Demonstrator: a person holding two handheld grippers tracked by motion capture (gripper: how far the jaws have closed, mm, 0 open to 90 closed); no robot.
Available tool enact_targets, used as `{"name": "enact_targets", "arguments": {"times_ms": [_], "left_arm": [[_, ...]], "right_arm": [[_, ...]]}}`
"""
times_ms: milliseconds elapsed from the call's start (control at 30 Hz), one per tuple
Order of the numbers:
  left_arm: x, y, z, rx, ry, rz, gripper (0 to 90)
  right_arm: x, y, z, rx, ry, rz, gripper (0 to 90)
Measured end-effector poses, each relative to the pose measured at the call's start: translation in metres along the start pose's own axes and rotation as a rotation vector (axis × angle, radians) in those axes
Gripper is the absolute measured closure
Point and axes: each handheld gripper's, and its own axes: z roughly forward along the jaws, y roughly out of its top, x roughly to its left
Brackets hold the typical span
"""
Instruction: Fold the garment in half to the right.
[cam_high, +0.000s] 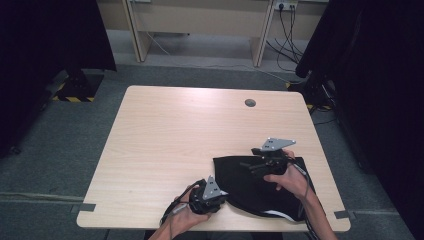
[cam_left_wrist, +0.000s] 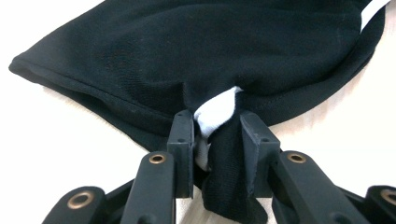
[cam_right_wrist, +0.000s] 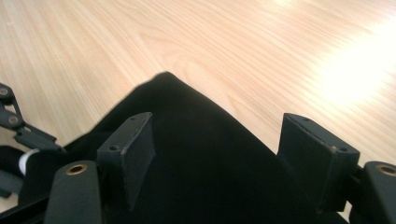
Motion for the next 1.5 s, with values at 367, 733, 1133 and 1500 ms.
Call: {"name": "enact_targets", "arguments": {"times_ms": [367, 733, 1133, 1500], "left_arm": [[0.0, 0.0, 0.0, 0.001, 0.0, 0.0, 67.5], [0.0, 0.0, 0.0, 0.005, -0.002, -0.013, 67.5], [0.0, 0.0, -0.001, 0.0, 0.008, 0.0, 67.2], [0.003, 0.006, -0.004, -0.003, -0.025, -0.001, 72.6]], "right_arm": [[0.007, 0.017, 0.035, 0.027, 0.021, -0.025, 29.0], [0.013, 0.028, 0.063, 0.052, 0.065, -0.045, 34.7], [0.025, 0.031, 0.102, 0.14, 0.077, -0.07, 41.0], [0.017, 0.021, 0.101, 0.12, 0.136, -0.051, 80.3]]}}
